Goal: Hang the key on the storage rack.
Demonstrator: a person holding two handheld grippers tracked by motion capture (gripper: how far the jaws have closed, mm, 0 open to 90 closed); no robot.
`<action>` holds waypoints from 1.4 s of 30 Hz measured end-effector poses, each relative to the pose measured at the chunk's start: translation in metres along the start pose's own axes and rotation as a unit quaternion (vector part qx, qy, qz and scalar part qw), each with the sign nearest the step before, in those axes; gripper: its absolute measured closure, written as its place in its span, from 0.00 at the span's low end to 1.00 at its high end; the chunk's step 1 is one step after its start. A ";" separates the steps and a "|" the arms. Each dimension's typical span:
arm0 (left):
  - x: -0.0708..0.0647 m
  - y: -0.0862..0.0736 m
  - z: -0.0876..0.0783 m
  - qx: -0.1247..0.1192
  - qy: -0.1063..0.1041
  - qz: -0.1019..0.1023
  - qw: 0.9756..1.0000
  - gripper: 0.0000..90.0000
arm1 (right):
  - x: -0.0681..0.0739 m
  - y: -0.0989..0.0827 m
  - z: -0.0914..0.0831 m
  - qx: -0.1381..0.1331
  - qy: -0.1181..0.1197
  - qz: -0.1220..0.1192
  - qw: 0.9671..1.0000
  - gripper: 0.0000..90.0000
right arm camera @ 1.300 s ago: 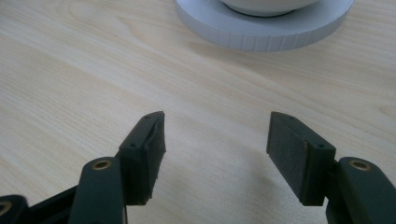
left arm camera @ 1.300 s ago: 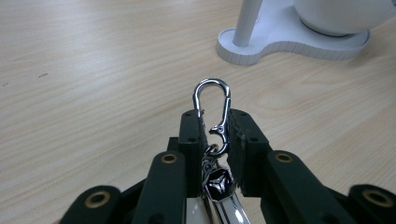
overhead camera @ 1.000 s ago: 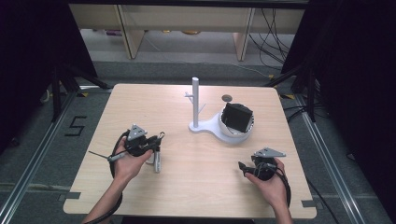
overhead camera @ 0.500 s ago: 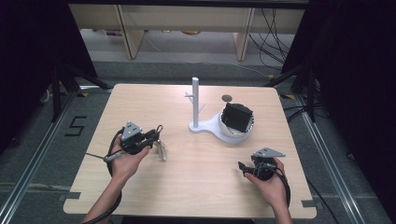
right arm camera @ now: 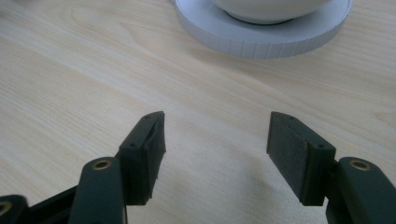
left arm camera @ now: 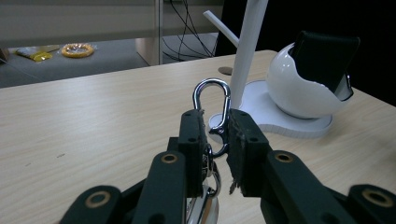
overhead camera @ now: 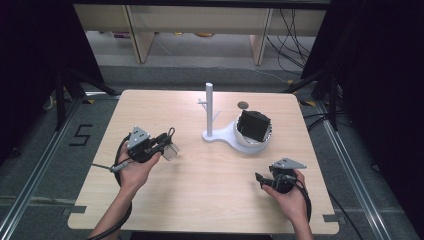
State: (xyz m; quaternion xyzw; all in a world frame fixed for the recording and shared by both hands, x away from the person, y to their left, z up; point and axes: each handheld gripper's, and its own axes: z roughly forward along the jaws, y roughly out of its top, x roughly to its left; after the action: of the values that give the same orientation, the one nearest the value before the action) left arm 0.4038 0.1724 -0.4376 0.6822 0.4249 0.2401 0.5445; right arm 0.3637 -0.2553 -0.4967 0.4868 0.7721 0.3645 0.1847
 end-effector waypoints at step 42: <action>-0.024 0.049 0.029 -0.075 -0.036 -0.001 0.997 0.84 | -0.007 -0.003 -0.013 -0.013 -0.014 0.012 1.000 0.42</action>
State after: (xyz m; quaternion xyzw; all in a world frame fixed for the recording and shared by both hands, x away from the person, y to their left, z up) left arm 0.4296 0.1339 -0.3966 0.6473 0.3868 0.2461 0.6090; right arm 0.3564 -0.2669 -0.4904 0.4987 0.7585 0.3703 0.1974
